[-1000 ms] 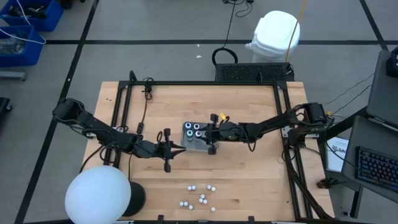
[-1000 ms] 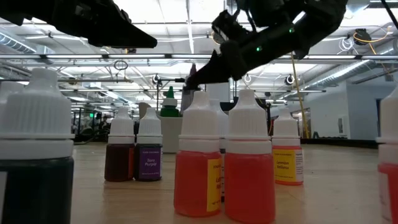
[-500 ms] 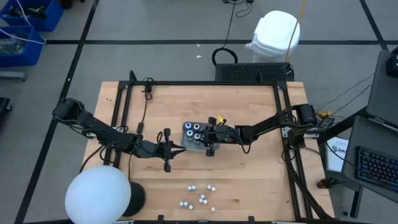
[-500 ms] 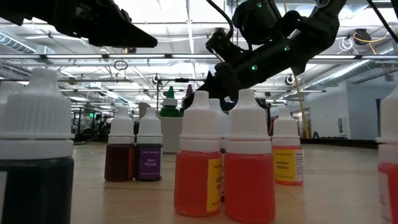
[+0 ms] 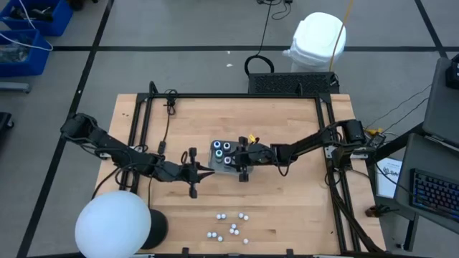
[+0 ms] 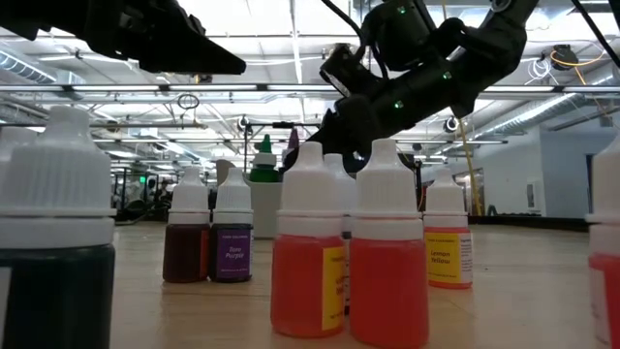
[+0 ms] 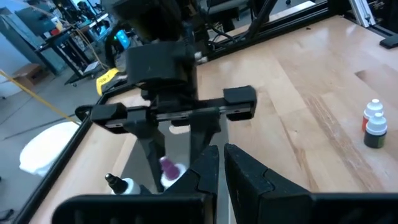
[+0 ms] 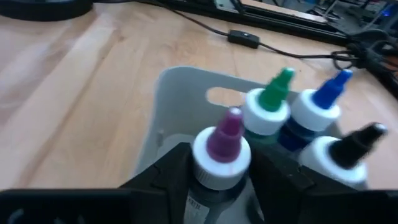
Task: Pick & Place food coloring
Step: Put the large purple food coloring bottle into the gray bin, then put the small red food coloring bottle into the gray bin
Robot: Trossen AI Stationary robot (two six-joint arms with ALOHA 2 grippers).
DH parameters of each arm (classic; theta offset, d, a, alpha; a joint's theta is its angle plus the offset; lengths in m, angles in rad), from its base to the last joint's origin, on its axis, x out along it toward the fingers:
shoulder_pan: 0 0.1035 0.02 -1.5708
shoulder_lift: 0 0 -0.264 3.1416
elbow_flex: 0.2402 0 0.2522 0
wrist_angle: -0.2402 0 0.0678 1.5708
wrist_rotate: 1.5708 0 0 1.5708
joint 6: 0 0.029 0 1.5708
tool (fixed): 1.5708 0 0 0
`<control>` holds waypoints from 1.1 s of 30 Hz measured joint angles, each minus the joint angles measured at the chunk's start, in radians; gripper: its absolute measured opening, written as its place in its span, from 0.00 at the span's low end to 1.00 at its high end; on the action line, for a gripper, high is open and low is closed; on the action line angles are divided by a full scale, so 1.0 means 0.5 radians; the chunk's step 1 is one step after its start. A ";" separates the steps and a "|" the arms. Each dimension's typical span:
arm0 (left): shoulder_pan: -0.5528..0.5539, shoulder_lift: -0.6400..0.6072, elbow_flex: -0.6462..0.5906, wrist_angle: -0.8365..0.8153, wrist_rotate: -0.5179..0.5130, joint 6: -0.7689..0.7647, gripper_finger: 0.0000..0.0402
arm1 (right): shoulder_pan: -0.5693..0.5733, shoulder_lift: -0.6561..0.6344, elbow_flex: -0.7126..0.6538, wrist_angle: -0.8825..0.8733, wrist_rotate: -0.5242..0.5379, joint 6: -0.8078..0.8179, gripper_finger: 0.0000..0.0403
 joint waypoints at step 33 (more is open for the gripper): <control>-0.043 -0.001 -0.001 -0.319 0.018 -0.362 0.09 | 0.108 -0.453 -0.006 -0.335 0.171 -0.085 0.67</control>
